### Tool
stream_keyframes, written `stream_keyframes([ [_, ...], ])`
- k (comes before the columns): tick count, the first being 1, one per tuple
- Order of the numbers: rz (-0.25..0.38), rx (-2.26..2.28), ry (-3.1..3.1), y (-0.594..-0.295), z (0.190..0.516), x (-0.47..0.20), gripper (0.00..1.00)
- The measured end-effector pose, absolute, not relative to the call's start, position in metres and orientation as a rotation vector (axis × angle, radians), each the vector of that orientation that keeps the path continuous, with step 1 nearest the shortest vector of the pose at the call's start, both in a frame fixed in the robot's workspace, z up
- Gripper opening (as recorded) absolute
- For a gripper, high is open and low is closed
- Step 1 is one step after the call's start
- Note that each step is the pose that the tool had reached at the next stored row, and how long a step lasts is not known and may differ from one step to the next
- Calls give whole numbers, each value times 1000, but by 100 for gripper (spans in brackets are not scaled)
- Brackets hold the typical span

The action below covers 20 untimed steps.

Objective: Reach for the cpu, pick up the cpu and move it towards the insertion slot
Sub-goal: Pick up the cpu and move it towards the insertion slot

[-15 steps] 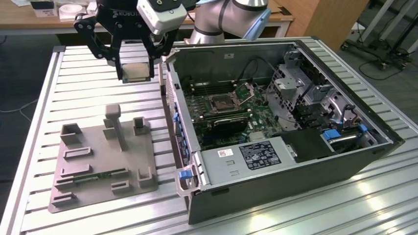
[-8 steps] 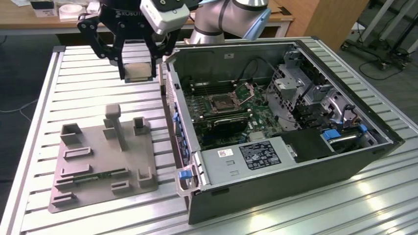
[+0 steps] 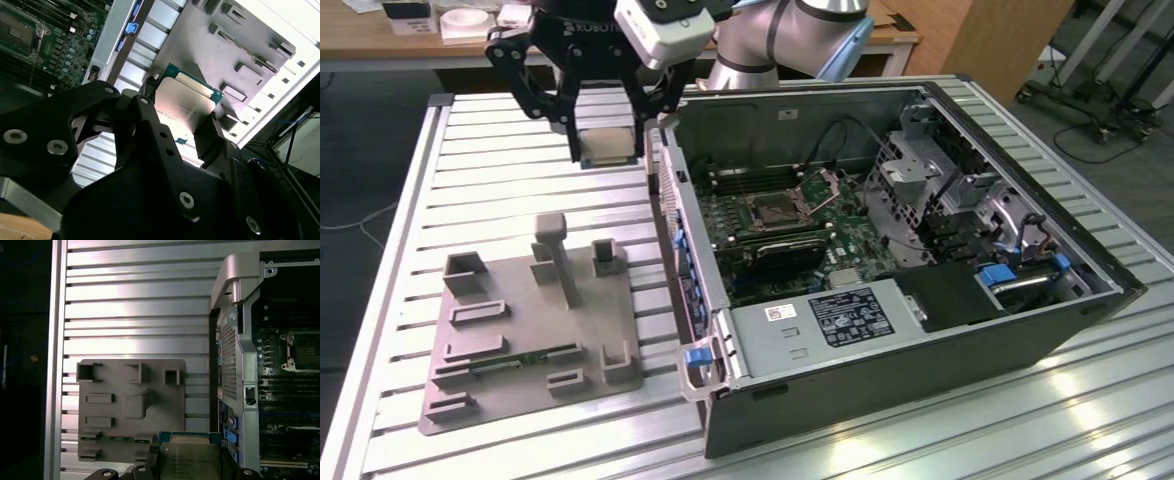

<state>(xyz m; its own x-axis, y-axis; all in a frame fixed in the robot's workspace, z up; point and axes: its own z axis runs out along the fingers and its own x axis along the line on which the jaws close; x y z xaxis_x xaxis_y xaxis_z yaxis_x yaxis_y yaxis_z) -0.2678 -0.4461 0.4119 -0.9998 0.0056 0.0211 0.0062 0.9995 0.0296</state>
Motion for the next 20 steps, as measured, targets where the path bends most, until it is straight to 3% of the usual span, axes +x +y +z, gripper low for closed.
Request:
stream_keyframes([
  [20, -46, -9, -3120, -445, 412, -256, 55],
])
